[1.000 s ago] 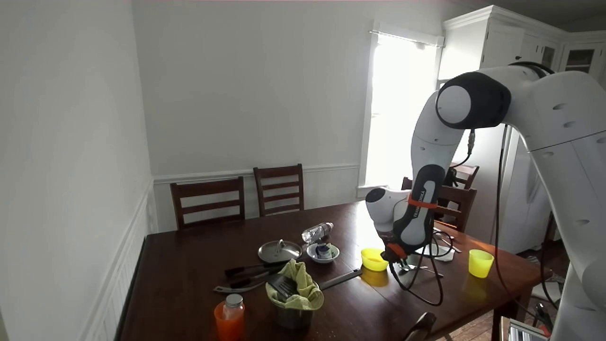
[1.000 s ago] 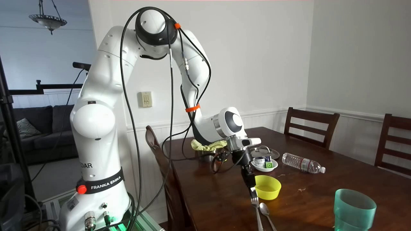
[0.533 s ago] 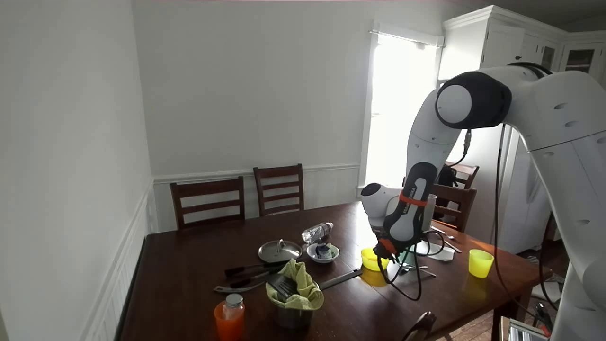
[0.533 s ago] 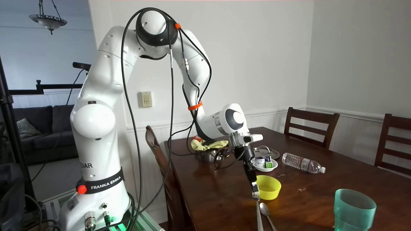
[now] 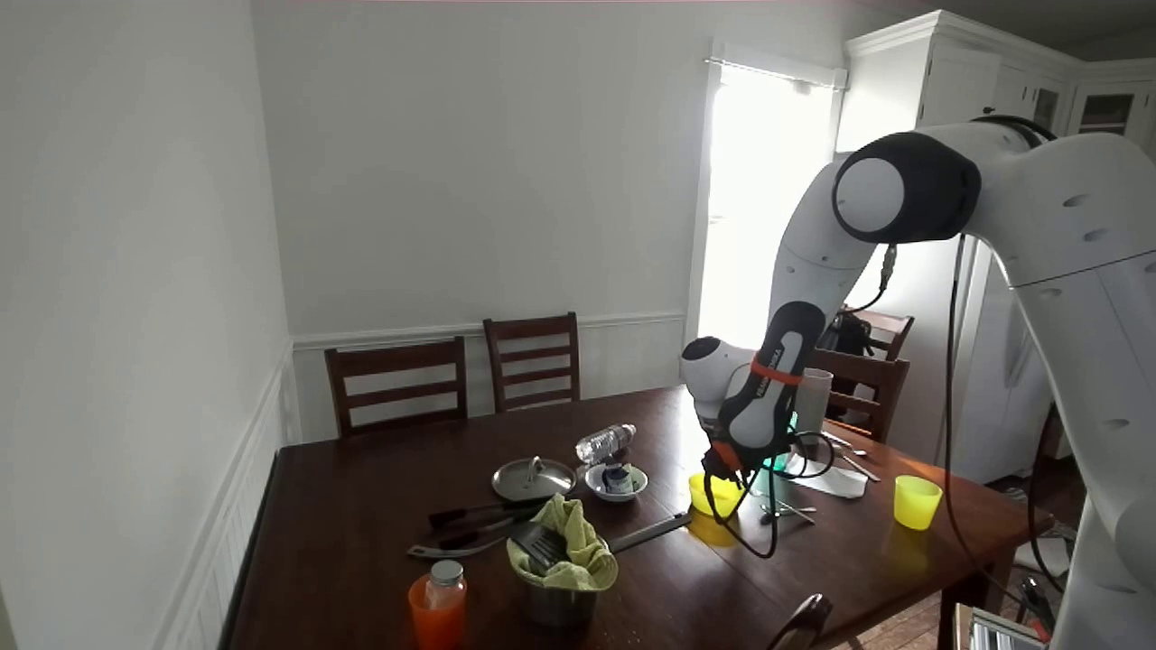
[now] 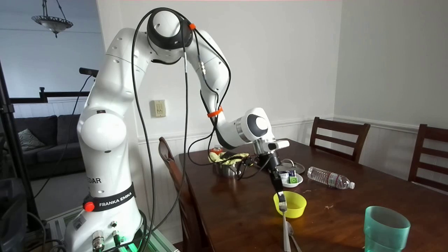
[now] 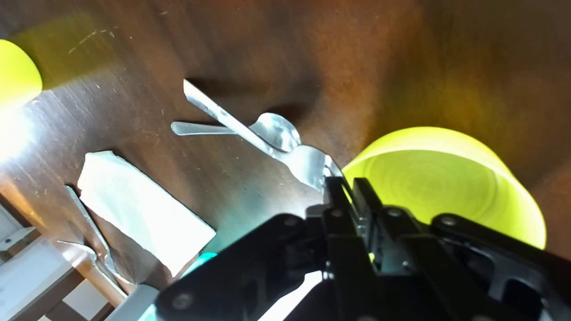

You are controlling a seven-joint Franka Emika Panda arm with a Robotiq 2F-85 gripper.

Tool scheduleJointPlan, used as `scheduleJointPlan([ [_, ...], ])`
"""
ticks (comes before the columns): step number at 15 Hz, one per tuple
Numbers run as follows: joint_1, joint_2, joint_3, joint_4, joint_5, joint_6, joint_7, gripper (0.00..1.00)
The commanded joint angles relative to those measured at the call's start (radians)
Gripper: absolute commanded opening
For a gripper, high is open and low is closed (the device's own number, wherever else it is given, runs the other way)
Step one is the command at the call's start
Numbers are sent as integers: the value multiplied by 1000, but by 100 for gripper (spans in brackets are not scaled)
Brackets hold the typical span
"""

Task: Move the yellow bowl forward, then put the fork on the edge of the yellow bowl

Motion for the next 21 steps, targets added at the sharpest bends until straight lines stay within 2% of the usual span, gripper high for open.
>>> scheduleJointPlan([
  [1, 5, -9, -7, 19, 79, 3, -25, 3],
  [7, 12, 10, -18, 61, 190, 9, -29, 3],
  [14, 27, 17, -48, 76, 239, 5, -39, 4],
  [15, 27, 12, -47, 68, 242, 6, -48, 34],
  [16, 21, 5, -39, 57, 246, 8, -76, 30],
  [17, 16, -3, -36, 41, 247, 26, -101, 31],
  [21, 8, 5, -33, -10, 252, 100, -206, 56],
])
